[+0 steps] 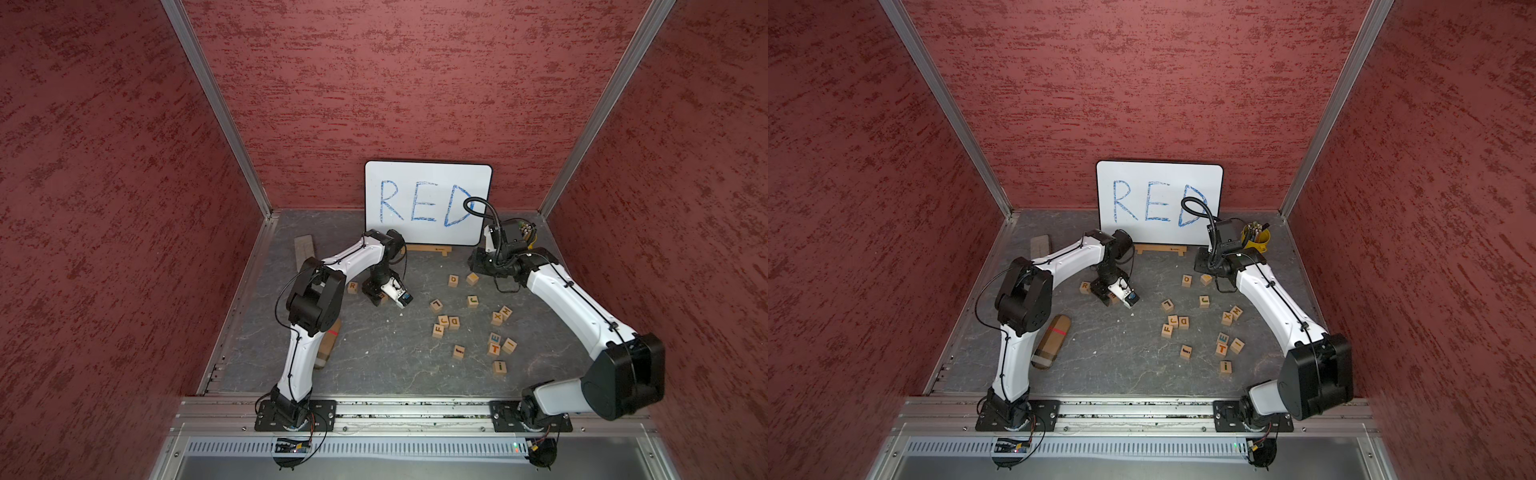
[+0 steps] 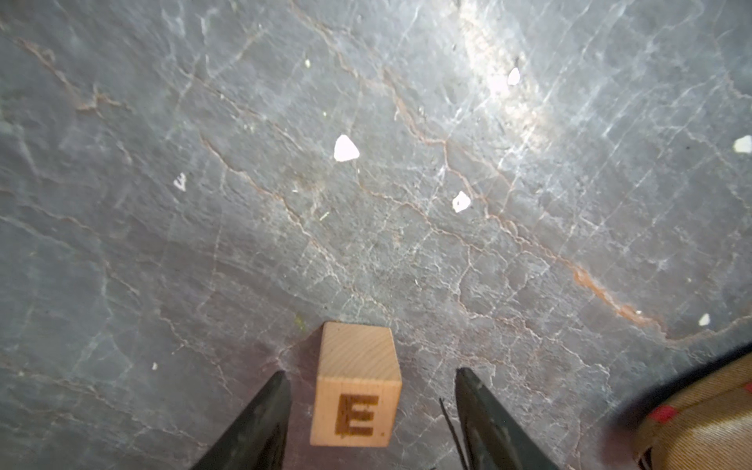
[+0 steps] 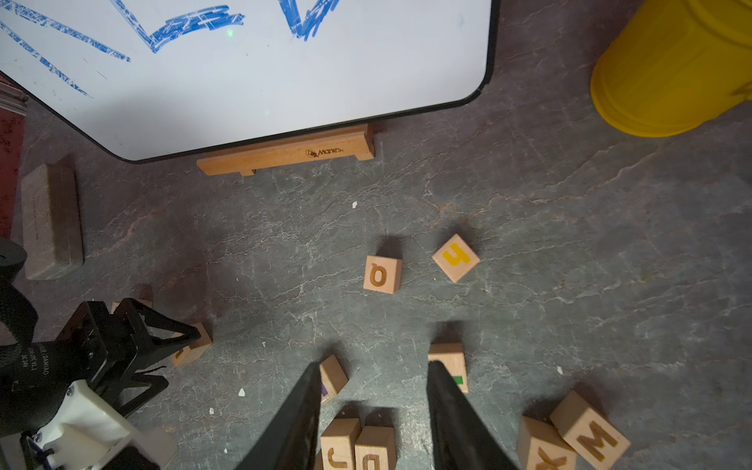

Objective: Assemble the uppercase word "red" with letter blocks
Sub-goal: Pick up the letter block from the center of the board.

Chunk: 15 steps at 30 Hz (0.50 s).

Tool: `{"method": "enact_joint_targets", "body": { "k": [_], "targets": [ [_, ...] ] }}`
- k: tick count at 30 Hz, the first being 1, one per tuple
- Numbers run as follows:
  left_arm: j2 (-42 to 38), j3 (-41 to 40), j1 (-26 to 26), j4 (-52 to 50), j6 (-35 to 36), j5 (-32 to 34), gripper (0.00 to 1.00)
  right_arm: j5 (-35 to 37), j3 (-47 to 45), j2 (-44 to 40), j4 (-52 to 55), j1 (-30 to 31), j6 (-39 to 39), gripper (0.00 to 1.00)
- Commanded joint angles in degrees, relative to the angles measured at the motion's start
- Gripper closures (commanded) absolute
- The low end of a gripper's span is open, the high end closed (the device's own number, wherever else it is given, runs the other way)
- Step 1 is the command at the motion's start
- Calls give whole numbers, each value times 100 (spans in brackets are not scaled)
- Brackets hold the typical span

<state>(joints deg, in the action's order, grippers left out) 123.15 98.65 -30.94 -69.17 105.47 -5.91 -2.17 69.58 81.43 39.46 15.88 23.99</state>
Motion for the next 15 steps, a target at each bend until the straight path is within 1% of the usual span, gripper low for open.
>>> {"method": "enact_joint_targets", "body": {
  "k": [1, 5, 7, 12, 14, 15],
  "targets": [
    [136, -20, -24, 45, 36, -40, 36, 83, -40, -100, 28, -67, -26, 55],
    [205, -32, 1, 114, 14, -5, 41, 75, -102, -118, 18, -92, -39, 55],
    [227, -77, 9, 139, 0, 8, 42, 61, -111, -127, 26, -97, -36, 55],
    [281, -101, 6, 216, -18, 19, 48, 98, -120, -206, 88, -118, -61, 56],
    [292, -134, 0, 219, 1, 57, 52, 112, -128, -219, 110, -136, -71, 55],
    [304, -147, 0, 219, 15, 82, 56, 112, -137, -224, 106, -144, -68, 56]
  ]
}}
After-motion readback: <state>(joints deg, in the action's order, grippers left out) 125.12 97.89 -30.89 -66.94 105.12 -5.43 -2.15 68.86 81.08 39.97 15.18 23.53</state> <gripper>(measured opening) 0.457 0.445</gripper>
